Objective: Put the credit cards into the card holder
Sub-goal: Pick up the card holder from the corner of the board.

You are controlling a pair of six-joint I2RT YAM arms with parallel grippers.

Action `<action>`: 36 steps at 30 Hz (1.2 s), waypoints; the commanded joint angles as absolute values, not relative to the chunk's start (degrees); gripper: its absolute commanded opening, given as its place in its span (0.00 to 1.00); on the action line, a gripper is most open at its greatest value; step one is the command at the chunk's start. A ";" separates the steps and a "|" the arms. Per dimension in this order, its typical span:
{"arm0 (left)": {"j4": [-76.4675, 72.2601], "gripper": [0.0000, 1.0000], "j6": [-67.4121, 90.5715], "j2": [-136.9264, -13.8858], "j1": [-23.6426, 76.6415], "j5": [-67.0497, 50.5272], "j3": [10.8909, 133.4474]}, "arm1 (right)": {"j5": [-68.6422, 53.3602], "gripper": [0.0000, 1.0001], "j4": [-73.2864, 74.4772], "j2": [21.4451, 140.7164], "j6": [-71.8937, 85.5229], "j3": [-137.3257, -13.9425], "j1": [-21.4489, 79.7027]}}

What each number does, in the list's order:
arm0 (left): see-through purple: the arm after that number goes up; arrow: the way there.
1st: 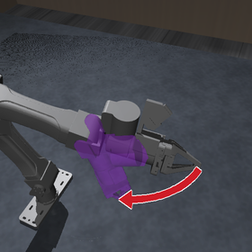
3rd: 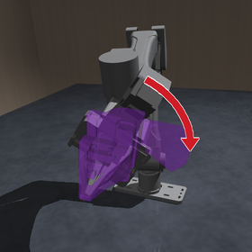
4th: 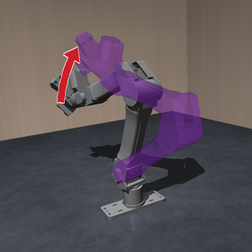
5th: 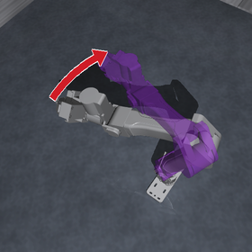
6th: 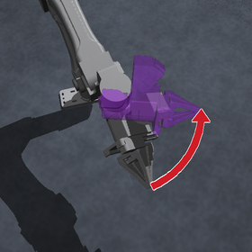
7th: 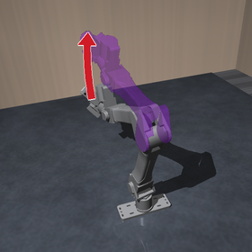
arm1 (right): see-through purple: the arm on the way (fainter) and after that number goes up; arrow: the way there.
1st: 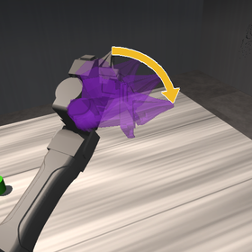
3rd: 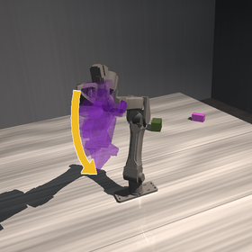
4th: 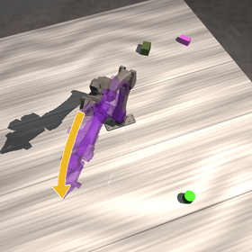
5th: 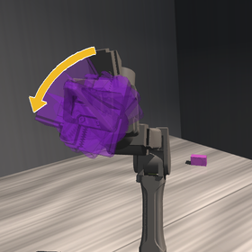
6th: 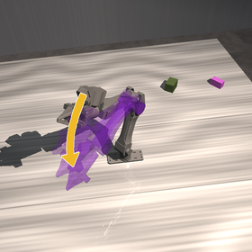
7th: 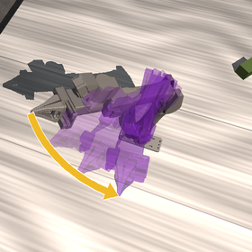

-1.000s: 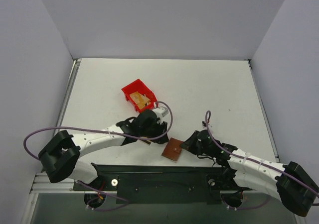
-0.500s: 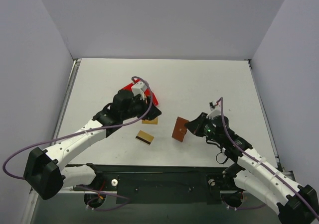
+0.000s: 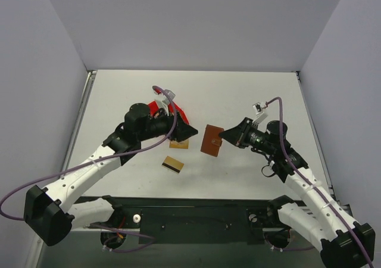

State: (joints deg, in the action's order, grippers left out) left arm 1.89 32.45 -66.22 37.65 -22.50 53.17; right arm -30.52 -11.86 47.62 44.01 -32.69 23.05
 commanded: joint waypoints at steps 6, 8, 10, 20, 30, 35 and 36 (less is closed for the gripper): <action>-8.87 0.63 35.77 -62.67 36.65 -34.10 54.58 | -50.71 0.00 -41.90 52.29 61.69 -34.90 16.09; -9.31 0.64 36.12 -62.32 36.39 -34.63 54.14 | -52.64 0.00 -47.36 52.82 65.29 -34.37 15.30; -9.93 0.64 36.73 -61.62 35.95 -34.63 53.62 | -53.43 0.00 -51.49 53.17 68.02 -33.93 14.94; -12.12 0.79 38.75 -60.56 34.19 -35.50 52.03 | -55.90 0.00 -57.57 53.53 72.77 -33.84 14.77; -24.43 0.86 46.66 -63.19 34.37 -41.04 49.48 | -56.86 0.00 -63.99 55.28 76.82 -32.61 14.85; -26.10 0.87 47.37 -63.89 34.98 -41.31 49.83 | -57.04 0.00 -64.07 55.28 76.73 -32.43 15.12; -26.63 0.87 47.37 -64.24 35.50 -41.48 50.01 | -57.04 0.00 -64.07 55.28 76.73 -32.52 15.20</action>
State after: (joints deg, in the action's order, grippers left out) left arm -20.16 45.87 -63.66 34.52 -39.55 49.19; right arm -55.64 -57.21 55.46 76.51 -32.29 15.03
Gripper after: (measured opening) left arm 0.867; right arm 0.010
